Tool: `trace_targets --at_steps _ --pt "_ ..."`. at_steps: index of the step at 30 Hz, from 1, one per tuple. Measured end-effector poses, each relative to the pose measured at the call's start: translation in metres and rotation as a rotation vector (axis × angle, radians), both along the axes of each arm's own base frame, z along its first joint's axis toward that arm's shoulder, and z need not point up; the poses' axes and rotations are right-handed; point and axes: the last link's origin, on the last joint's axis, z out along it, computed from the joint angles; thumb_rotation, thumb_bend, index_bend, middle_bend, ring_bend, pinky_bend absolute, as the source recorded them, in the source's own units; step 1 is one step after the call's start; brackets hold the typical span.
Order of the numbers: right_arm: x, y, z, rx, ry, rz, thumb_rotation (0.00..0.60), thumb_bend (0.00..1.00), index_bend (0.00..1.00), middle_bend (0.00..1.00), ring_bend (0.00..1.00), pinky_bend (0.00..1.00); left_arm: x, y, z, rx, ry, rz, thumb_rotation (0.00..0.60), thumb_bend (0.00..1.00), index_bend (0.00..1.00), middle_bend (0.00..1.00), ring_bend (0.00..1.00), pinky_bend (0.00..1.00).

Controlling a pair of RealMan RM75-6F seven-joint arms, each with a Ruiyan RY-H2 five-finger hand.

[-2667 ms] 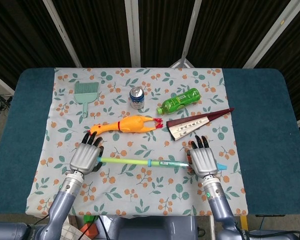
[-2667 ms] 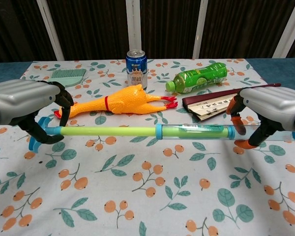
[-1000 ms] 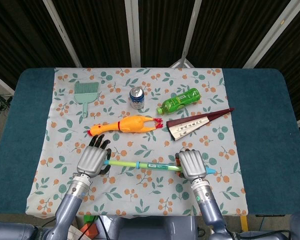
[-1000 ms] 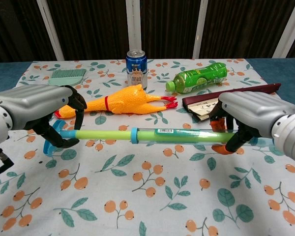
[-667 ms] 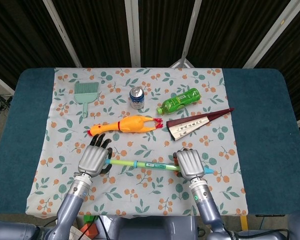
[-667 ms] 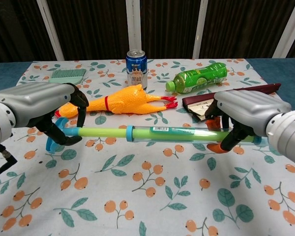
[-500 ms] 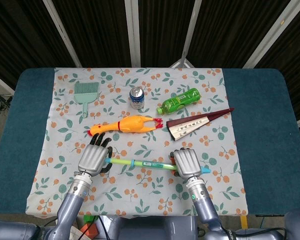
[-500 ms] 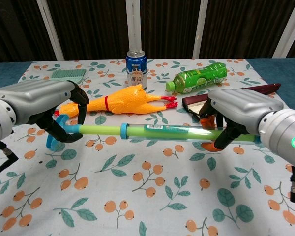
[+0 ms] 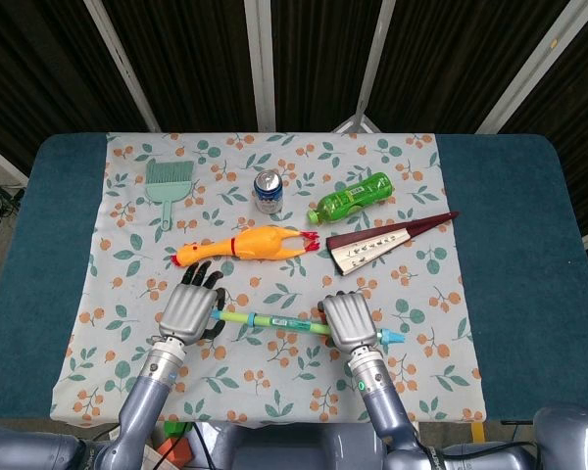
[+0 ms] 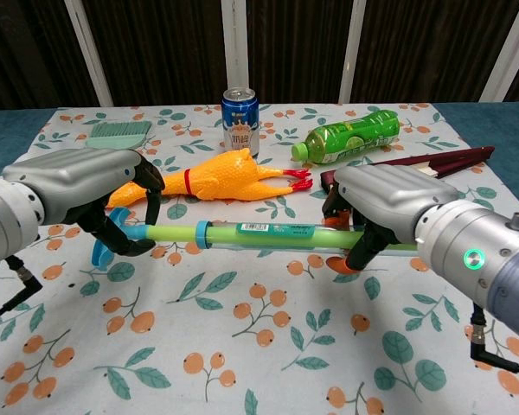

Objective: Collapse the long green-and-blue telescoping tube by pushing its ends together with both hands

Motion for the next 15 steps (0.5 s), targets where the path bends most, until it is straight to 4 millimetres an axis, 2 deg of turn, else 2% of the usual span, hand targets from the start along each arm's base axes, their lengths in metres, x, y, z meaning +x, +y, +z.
trace_targets --at_steps 9,10,12,14,15 --pt "0.0072 0.0004 -0.0001 -0.006 -0.010 0.007 0.600 0.34 0.83 0.58 0.48 0.52 0.0055 -0.0002 -0.0024 0.002 -0.024 0.001 0.600 0.57 0.62 0.17 0.00 0.02" --pt "0.0075 0.0002 0.0004 -0.010 -0.008 0.008 0.600 0.34 0.79 0.57 0.46 0.51 0.0054 -0.0001 -0.0019 0.003 -0.024 0.002 0.600 0.56 0.61 0.16 0.00 0.02" --pt "0.0070 0.0000 0.0011 -0.013 -0.002 0.008 0.600 0.34 0.63 0.50 0.38 0.43 0.0044 0.0001 -0.0005 0.005 -0.022 0.005 0.600 0.55 0.60 0.15 0.00 0.02" --pt "0.0048 0.0000 0.0018 -0.012 0.014 0.008 0.600 0.34 0.36 0.35 0.24 0.29 0.0021 0.0005 0.0015 0.007 -0.018 0.012 0.600 0.49 0.56 0.13 0.00 0.02" --pt "0.0035 -0.0002 0.0021 -0.010 0.022 0.008 0.600 0.34 0.27 0.30 0.19 0.24 0.0009 0.0006 0.0025 0.007 -0.017 0.015 0.600 0.46 0.54 0.12 0.00 0.02"
